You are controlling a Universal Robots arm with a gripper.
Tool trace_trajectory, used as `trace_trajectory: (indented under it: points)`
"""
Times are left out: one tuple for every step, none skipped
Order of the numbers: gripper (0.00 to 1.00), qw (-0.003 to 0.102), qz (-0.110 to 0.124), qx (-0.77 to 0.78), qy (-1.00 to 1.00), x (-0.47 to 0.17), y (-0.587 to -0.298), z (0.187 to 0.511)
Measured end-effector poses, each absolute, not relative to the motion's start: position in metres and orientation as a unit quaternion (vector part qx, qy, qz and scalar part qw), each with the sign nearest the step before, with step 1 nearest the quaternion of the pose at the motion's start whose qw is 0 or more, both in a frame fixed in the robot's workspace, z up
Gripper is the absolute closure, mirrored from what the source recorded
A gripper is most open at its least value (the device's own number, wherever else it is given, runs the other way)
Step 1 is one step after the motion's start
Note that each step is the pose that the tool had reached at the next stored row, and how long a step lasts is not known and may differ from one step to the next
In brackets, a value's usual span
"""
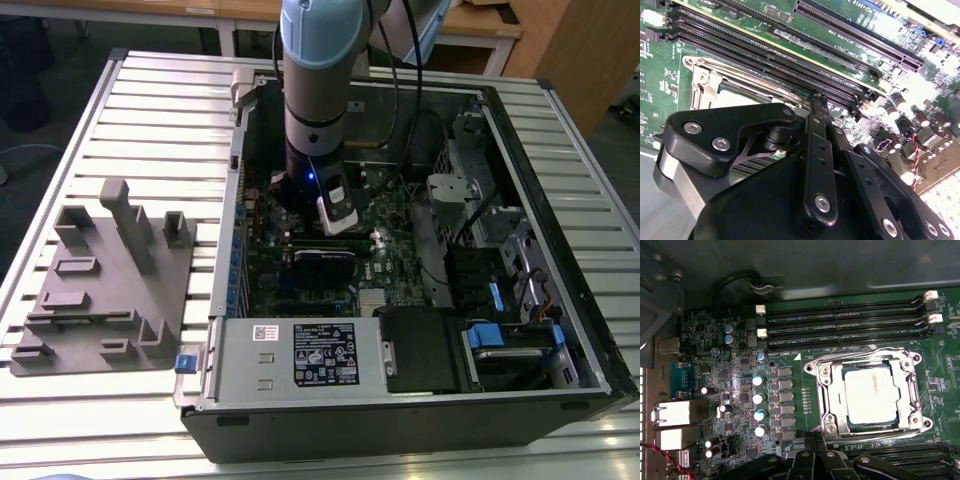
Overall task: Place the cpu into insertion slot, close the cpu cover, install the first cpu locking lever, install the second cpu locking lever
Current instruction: 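Install the second cpu locking lever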
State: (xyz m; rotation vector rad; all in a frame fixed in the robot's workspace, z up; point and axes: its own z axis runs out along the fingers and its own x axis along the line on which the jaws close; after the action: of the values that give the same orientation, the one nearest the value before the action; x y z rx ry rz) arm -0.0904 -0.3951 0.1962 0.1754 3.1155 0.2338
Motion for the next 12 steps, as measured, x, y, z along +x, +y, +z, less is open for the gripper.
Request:
trace_trajectory:
  points:
    - [0.89,0.006,0.075,0.056,0.996,-0.0904,-0.3951,0.1962]
    - [0.89,0.006,0.075,0.056,0.996,-0.0904,-0.3951,0.1962]
    - [0.89,0.006,0.075,0.056,0.996,-0.0904,-0.3951,0.1959]
    - [0.89,0.006,0.075,0.056,0.996,-0.0904,-0.3951,0.1953]
    - [0.89,0.006,0.074,0.056,0.996,-0.0904,-0.3951,0.1947]
    - [0.89,0.006,0.074,0.056,0.996,-0.0905,-0.3952,0.194]
    - [0.89,0.006,0.074,0.056,0.996,-0.0905,-0.3952,0.1932]
    - [0.89,0.006,0.074,0.056,0.996,-0.0905,-0.3952,0.1925]
    - [0.89,0.006,0.075,0.056,0.996,-0.0905,-0.3952,0.192]
    - [0.89,0.006,0.075,0.056,0.996,-0.0904,-0.3951,0.1917]
    - [0.89,0.006,0.075,0.056,0.996,-0.0904,-0.395,0.1914]
    - [0.89,0.006,0.075,0.056,0.996,-0.0905,-0.395,0.1912]
